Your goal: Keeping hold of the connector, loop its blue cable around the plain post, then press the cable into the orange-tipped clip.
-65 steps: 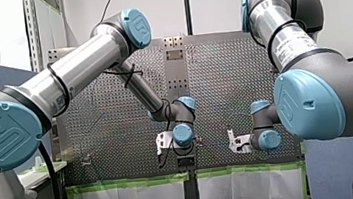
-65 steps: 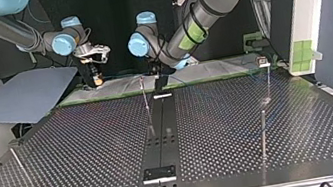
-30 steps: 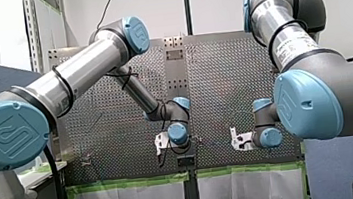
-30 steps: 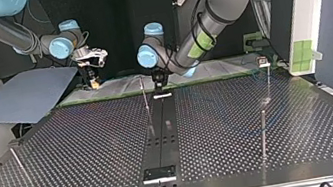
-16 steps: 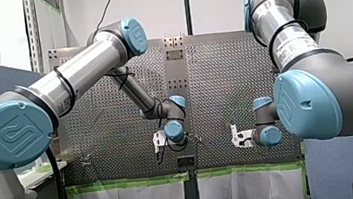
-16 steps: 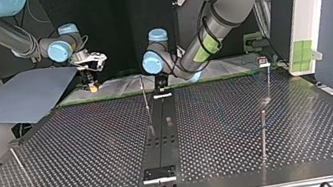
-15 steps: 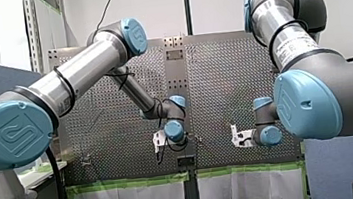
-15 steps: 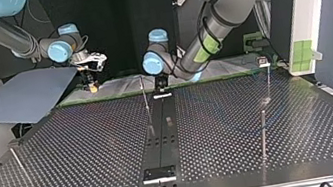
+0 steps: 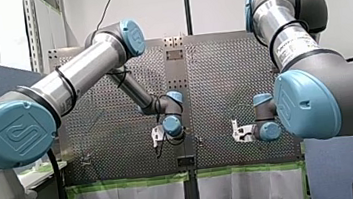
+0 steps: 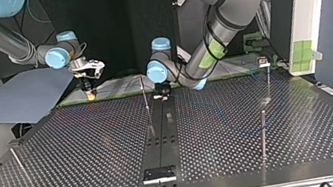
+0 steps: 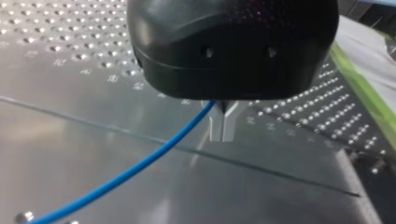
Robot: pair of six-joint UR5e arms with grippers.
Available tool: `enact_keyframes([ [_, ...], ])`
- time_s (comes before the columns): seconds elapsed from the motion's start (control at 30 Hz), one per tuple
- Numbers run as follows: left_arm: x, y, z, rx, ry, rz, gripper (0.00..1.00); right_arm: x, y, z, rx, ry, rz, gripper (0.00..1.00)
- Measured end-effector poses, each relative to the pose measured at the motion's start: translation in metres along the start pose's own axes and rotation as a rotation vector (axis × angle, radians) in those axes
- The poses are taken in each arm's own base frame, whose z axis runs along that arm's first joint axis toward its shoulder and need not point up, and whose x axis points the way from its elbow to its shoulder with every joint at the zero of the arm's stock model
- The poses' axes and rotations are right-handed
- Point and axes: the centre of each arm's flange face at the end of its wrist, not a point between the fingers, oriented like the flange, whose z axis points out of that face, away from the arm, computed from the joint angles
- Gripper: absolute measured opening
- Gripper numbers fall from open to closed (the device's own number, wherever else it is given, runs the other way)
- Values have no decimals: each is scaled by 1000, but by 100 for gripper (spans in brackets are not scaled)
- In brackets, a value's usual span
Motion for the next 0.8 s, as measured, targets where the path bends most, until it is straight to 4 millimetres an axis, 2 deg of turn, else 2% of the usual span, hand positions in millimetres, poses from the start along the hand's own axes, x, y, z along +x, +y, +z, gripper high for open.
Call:
enact_keyframes([
  [0.37,-19,6,12,-12,-18,-11,0,14,15,14,-15,20,-2,0],
  [0.8,-24,10,16,-22,-13,-13,0,23,19,22,14,50,1,0],
])
